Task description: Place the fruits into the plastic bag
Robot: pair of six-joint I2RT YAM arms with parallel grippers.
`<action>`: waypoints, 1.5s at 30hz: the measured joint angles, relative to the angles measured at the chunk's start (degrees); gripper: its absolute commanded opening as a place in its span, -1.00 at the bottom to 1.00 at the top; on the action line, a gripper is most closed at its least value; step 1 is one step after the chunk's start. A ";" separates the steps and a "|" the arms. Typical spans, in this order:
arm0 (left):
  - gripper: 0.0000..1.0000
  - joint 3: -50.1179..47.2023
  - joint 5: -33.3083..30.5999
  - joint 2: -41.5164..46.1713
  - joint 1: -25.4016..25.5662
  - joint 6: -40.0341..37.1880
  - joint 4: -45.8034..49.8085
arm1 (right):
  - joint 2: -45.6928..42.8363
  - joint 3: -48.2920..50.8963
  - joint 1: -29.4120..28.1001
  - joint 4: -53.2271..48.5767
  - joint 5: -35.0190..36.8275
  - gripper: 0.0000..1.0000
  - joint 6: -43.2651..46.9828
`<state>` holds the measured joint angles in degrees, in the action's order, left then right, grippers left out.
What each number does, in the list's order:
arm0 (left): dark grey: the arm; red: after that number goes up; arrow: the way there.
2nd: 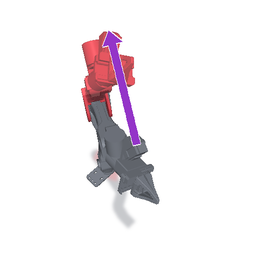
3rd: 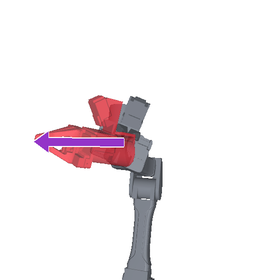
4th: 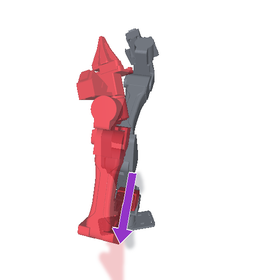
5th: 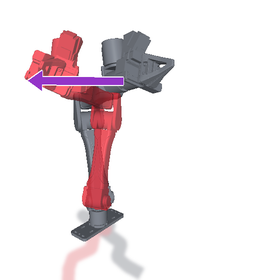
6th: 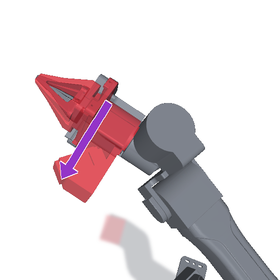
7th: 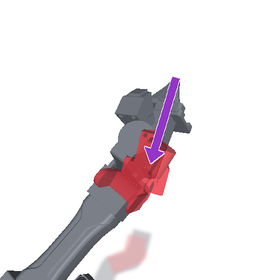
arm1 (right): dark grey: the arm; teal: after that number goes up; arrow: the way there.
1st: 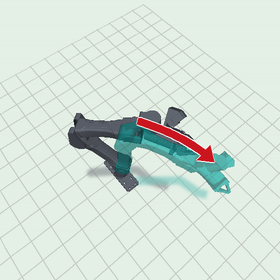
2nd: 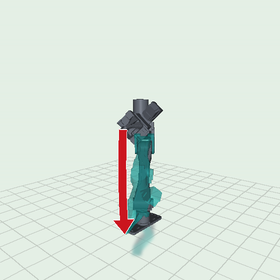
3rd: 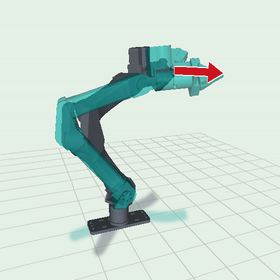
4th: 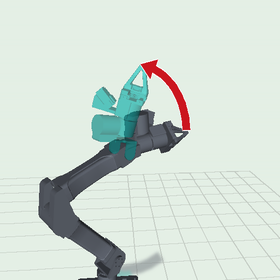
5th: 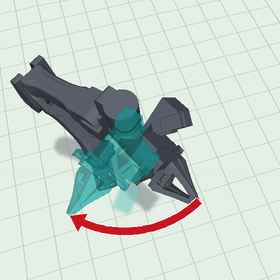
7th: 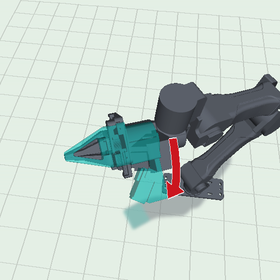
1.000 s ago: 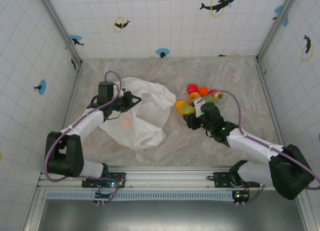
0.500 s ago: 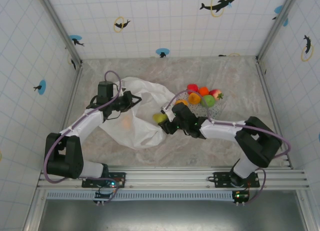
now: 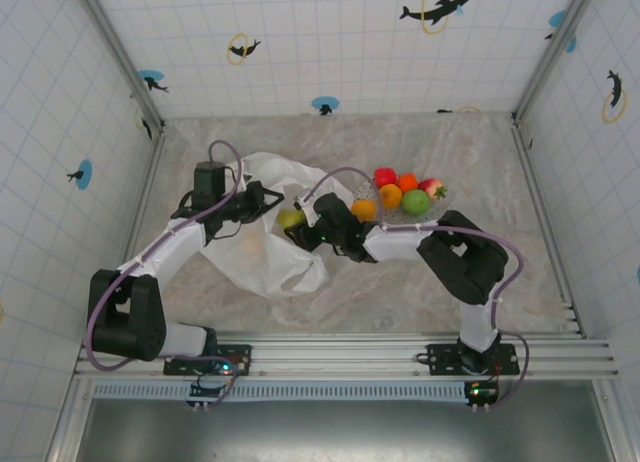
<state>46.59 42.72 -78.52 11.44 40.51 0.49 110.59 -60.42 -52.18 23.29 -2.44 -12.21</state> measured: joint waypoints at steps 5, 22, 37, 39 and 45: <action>-1.00 0.00 0.37 0.15 0.00 0.04 -0.87 | 4.87 -3.45 0.00 4.11 3.63 0.32 -3.85; -1.00 0.00 1.09 0.15 -0.17 0.33 -1.49 | 15.58 -11.63 -1.68 15.30 6.69 0.72 -13.75; -1.00 0.00 1.22 0.15 -0.31 0.42 -1.29 | 8.70 -2.29 -1.57 15.08 5.75 0.83 -10.38; -1.00 0.00 0.85 0.15 -0.31 0.42 -1.18 | 5.70 -0.22 -1.60 14.25 6.38 0.82 -9.05; -1.00 0.00 -0.35 -0.15 -0.31 -0.15 -0.79 | -2.25 4.76 -2.10 11.19 7.28 0.81 -4.50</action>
<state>46.59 42.37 -78.67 11.14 40.36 -0.30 108.33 -55.66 -54.28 34.48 4.84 -16.71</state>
